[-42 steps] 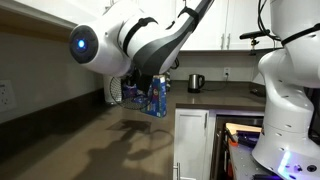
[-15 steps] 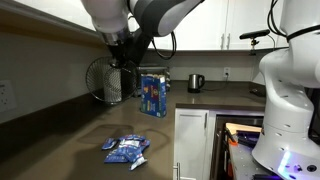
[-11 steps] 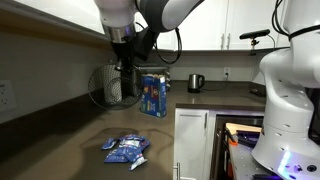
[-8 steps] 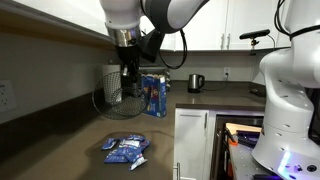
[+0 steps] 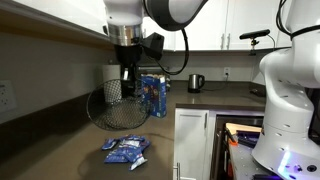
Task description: Pour the contents in the black basket on the countertop
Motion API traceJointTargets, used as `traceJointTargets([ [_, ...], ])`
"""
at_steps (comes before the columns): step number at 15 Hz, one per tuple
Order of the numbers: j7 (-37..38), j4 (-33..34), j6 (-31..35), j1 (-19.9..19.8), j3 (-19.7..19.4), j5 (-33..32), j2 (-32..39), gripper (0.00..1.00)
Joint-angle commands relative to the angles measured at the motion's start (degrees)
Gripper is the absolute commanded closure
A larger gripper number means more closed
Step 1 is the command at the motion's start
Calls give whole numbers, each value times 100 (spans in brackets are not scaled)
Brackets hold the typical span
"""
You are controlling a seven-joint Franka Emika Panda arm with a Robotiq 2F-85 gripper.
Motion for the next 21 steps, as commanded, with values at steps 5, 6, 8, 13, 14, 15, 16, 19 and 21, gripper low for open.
traceJointTargets([
  [5, -1547, 116, 617, -11, 41, 1475, 113, 99],
  [6, -1702, 129, 627, -4, 51, 1657, 134, 99],
  [8, -1978, 163, 677, 16, 81, 1960, 199, 99],
  [13, -2690, 315, 770, 97, 155, 2787, 478, 99],
  [14, -2853, 371, 714, 118, 172, 2975, 543, 99],
  [15, -3013, 417, 672, 129, 193, 3147, 614, 99],
  [16, -3151, 457, 639, 136, 219, 3300, 681, 99],
  [19, -3464, 555, 661, 169, 290, 3556, 935, 99],
  [21, -3638, 575, 666, 180, 352, 3643, 1078, 99],
])
